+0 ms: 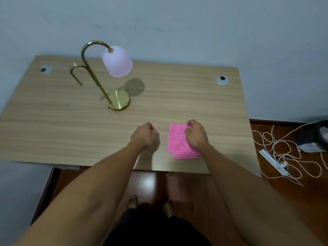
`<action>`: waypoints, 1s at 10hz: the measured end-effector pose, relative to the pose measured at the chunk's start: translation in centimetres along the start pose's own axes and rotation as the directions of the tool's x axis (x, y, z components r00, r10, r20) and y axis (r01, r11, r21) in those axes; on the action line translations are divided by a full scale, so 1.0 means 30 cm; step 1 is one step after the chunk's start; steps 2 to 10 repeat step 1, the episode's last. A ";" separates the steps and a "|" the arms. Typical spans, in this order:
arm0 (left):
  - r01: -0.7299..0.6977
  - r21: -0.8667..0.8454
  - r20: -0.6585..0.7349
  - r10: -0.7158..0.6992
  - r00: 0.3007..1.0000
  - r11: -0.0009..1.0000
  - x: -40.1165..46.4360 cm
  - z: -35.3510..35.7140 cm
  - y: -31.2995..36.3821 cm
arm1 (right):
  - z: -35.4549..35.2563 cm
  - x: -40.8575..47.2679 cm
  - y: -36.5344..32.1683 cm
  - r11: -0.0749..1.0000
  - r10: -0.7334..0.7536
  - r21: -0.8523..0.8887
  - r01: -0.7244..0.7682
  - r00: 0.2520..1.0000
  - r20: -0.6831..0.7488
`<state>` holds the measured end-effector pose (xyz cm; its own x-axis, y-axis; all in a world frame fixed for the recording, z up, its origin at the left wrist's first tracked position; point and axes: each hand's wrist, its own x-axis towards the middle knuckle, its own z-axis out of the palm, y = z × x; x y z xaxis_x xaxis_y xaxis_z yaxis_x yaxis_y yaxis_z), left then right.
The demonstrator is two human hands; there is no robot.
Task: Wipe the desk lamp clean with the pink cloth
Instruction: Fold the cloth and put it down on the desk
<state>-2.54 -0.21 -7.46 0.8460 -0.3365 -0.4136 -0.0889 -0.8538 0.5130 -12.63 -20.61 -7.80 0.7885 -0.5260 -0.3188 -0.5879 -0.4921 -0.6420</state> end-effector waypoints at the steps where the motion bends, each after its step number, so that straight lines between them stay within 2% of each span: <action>1: 0.001 -0.016 -0.021 -0.001 1.000 1.000 0.001 -0.083 -0.084 | 0.060 0.002 -0.092 0.998 -0.051 0.037 0.050 0.998 0.037; 10: 0.001 -0.016 -0.021 -0.001 1.000 1.000 0.001 -0.083 -0.084 | 0.060 0.002 -0.092 0.998 -0.051 0.037 0.050 0.998 0.037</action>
